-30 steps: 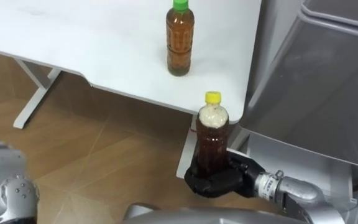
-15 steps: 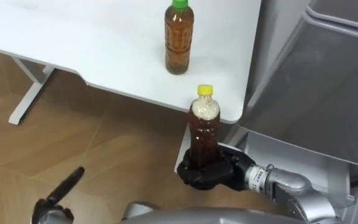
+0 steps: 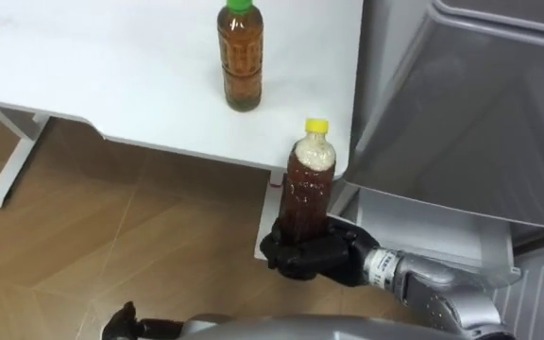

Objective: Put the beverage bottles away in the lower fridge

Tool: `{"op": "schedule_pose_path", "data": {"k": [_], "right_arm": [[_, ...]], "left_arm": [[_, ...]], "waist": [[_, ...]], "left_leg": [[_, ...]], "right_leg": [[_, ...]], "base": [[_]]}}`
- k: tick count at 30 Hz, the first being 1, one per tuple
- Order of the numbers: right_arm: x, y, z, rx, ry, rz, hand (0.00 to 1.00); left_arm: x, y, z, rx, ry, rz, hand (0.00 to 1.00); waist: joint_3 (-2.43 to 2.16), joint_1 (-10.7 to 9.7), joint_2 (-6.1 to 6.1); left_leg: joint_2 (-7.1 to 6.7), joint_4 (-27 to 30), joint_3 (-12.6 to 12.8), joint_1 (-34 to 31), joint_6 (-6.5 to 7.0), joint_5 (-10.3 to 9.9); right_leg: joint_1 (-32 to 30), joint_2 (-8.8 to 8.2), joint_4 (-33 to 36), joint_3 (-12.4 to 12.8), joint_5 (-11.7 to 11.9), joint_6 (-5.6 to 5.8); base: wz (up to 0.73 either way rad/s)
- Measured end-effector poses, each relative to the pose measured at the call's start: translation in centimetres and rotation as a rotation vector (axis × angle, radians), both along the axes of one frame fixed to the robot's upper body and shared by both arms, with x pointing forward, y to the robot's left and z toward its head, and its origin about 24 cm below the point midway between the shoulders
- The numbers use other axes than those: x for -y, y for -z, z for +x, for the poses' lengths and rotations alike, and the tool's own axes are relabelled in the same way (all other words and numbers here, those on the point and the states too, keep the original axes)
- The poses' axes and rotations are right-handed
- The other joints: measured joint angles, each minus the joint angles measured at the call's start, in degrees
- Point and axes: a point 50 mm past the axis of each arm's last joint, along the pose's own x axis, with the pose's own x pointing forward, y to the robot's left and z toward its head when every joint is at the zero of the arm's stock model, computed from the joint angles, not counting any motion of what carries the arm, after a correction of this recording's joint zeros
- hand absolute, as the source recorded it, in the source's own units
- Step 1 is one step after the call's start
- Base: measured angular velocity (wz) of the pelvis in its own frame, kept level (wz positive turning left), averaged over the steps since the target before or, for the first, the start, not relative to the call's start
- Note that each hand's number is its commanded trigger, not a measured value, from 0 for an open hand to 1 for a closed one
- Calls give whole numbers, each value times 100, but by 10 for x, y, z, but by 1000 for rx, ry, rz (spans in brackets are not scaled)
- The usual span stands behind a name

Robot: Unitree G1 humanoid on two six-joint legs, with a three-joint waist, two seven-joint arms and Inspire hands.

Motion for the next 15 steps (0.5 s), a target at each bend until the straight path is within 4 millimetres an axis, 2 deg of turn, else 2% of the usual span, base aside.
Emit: {"op": "schedule_pose_path", "data": {"k": [5, 8, 13, 15], "right_arm": [[1, 6, -4, -81, 130, 72, 100], [-5, 10, -8, -126, 172, 116, 100], [-11, 11, -12, -177, 226, 188, 100], [-13, 12, -16, -202, 243, 212, 100]], "left_arm": [[0, 0, 4, -20, 92, 6, 0], [3, 1, 3, -32, 118, 5, 0], [4, 1, 0, -43, 132, 13, 0], [4, 1, 1, -40, 128, 14, 0]], "waist": [[-8, -186, 92], [-17, -180, 133], [-28, -187, 137], [-45, -192, 136]], "left_leg": [[7, -19, 3, 1, -2, -3], [7, -11, 18, 5, -2, -2], [-3, 19, 20, 9, 0, -1], [-5, 16, 14, 16, 0, -1]], "right_leg": [[-13, 16, 6, 1, 1, -2], [-13, 18, 8, 20, 2, -3], [-3, 7, 19, 25, 6, 4], [13, 4, 14, 10, 9, 7]], "base": [[0], [0], [1], [4]]}}
